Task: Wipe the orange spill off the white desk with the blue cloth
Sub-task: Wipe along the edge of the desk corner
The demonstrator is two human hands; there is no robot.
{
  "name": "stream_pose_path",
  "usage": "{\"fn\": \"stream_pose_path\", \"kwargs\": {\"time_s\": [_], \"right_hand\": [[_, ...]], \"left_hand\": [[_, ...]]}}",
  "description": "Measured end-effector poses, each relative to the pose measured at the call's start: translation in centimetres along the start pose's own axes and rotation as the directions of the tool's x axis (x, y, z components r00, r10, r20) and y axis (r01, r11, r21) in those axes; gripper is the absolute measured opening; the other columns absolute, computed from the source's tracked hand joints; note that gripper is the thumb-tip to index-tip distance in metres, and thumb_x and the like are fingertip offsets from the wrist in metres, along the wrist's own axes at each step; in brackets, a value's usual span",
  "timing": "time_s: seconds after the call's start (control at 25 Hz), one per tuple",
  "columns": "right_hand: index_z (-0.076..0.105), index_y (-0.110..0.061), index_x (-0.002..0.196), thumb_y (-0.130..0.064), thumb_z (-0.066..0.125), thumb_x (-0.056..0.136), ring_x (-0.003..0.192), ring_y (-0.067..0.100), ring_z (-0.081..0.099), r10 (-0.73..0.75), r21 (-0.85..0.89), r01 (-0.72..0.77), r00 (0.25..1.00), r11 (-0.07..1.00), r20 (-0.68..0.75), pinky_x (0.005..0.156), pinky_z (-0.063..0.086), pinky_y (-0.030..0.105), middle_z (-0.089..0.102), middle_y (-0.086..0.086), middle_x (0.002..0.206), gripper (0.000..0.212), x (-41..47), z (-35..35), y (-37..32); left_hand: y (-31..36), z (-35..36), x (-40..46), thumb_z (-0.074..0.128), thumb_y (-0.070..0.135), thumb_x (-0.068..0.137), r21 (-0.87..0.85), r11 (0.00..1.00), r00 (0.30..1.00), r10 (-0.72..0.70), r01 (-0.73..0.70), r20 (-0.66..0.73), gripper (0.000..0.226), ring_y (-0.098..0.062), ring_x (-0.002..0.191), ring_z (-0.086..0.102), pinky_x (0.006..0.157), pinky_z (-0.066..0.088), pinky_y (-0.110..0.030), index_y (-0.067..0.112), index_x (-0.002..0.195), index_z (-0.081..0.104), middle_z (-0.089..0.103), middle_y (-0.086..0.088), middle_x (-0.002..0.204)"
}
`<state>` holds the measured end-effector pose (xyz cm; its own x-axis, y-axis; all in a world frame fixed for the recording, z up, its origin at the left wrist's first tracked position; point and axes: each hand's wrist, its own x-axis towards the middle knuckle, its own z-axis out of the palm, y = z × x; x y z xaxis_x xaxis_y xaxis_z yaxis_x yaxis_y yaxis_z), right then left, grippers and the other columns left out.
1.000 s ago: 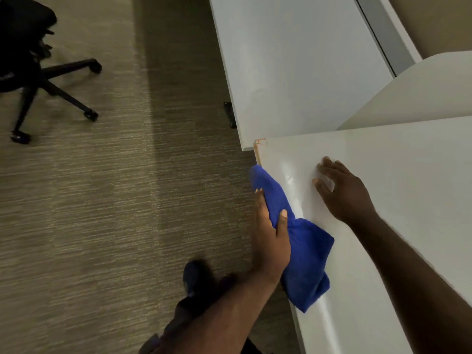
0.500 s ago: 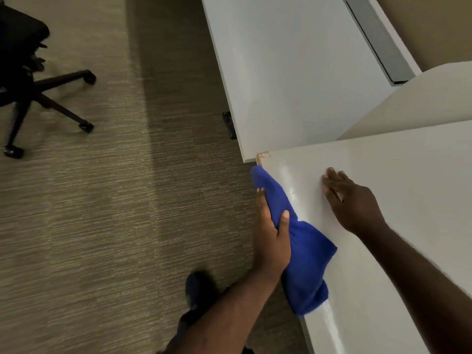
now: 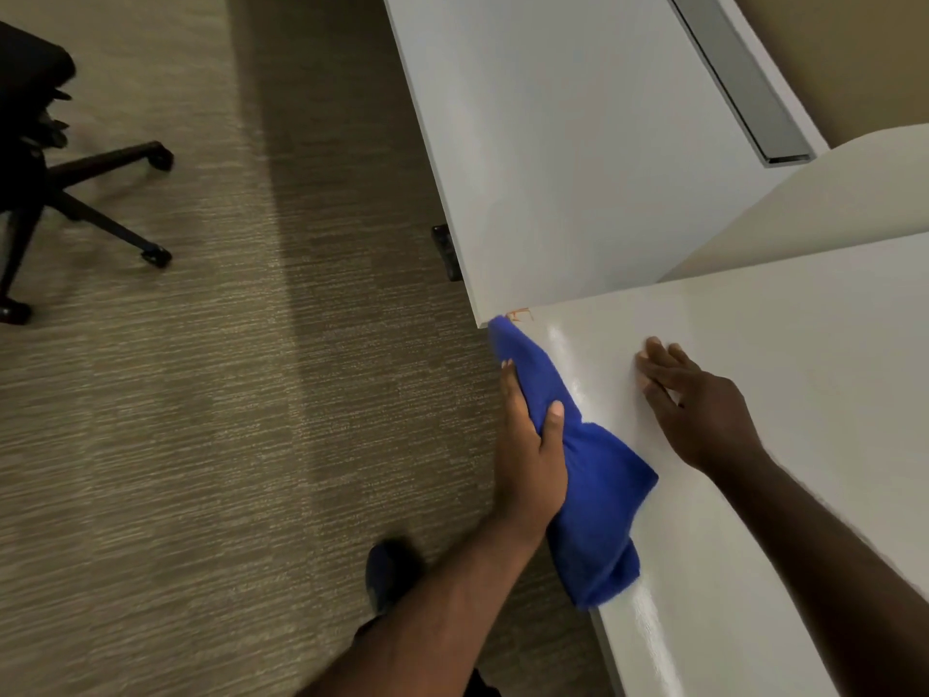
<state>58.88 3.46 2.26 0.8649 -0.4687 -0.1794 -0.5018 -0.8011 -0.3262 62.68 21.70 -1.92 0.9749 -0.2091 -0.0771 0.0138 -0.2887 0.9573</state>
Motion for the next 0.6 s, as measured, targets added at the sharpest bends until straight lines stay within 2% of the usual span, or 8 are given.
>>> {"fn": "stream_pose_path", "kwargs": {"time_s": [0.08,0.16,0.24,0.32,0.4,0.48,0.6], "right_hand": [[0.056,-0.017,0.132,-0.018,0.052,0.095,0.139,0.013,0.033,0.001,0.014,-0.001,1.000,1.000,-0.010,0.108,0.035,0.037,0.042,-0.004,0.147,0.037,0.1,0.0,-0.1],[0.057,-0.017,0.132,-0.016,0.053,0.095,0.138,0.012,0.032,0.006,0.024,-0.005,1.000,1.000,-0.016,0.107,0.036,0.037,0.042,-0.005,0.147,0.037,0.0,0.1,-0.1],[0.057,-0.018,0.131,-0.016,0.053,0.095,0.138,0.010,0.031,0.017,0.033,-0.016,1.000,0.999,-0.020,0.107,0.036,0.037,0.042,-0.006,0.147,0.037,-0.1,0.2,0.0],[0.057,-0.018,0.131,-0.017,0.053,0.095,0.137,0.008,0.031,0.024,0.046,-0.023,0.999,0.999,-0.025,0.107,0.037,0.038,0.042,-0.006,0.147,0.036,-0.1,0.2,0.1],[0.056,-0.019,0.132,-0.018,0.052,0.095,0.136,0.006,0.029,0.013,0.043,-0.012,1.000,0.999,-0.028,0.107,0.037,0.038,0.042,-0.006,0.146,0.036,-0.1,0.2,0.1],[0.055,-0.019,0.132,-0.019,0.052,0.096,0.135,0.006,0.028,0.008,0.040,-0.007,1.000,0.999,-0.026,0.106,0.036,0.037,0.041,-0.007,0.146,0.037,0.0,0.2,0.3],[0.056,-0.021,0.132,-0.018,0.053,0.095,0.136,0.004,0.028,0.022,0.061,-0.021,0.999,0.998,-0.030,0.107,0.035,0.034,0.041,-0.010,0.146,0.037,0.0,0.3,0.3]], "left_hand": [[0.4,-0.3,3.3,0.050,0.022,0.100,-0.137,0.988,0.994,-0.063,0.076,0.093,0.058,-0.007,0.146,0.022,0.122,0.014,-0.031,0.010,0.151,0.024,0.028,-0.002,0.158],[0.5,-0.6,5.2,0.048,0.018,0.101,-0.253,0.958,0.982,-0.098,0.136,0.160,0.057,-0.012,0.145,0.026,0.121,0.020,-0.036,0.009,0.151,0.023,0.029,-0.004,0.158],[0.4,-0.5,4.4,0.047,0.021,0.101,-0.170,0.979,0.987,-0.095,0.116,0.129,0.057,-0.009,0.146,0.022,0.121,0.014,-0.029,0.010,0.152,0.022,0.026,-0.003,0.160],[0.2,-0.4,1.4,0.047,0.028,0.101,0.006,0.999,0.998,-0.045,0.045,0.037,0.061,0.005,0.145,0.010,0.117,0.002,-0.013,0.012,0.153,0.020,0.018,0.002,0.160],[0.2,-0.6,-1.9,0.046,0.034,0.101,0.045,0.999,0.999,-0.024,0.023,0.038,0.063,0.017,0.140,0.002,0.112,-0.002,-0.005,0.014,0.153,0.017,0.014,0.009,0.158],[-0.2,-0.3,-2.6,0.044,0.037,0.101,0.042,0.999,0.997,-0.022,0.019,0.073,0.064,0.014,0.142,0.003,0.112,-0.002,-0.005,0.014,0.154,0.016,0.016,0.008,0.159],[0.0,-0.2,0.7,0.048,0.030,0.100,0.015,1.000,0.998,-0.022,0.021,0.051,0.062,0.000,0.146,0.014,0.116,0.002,-0.013,0.011,0.153,0.020,0.021,0.000,0.161]]}}
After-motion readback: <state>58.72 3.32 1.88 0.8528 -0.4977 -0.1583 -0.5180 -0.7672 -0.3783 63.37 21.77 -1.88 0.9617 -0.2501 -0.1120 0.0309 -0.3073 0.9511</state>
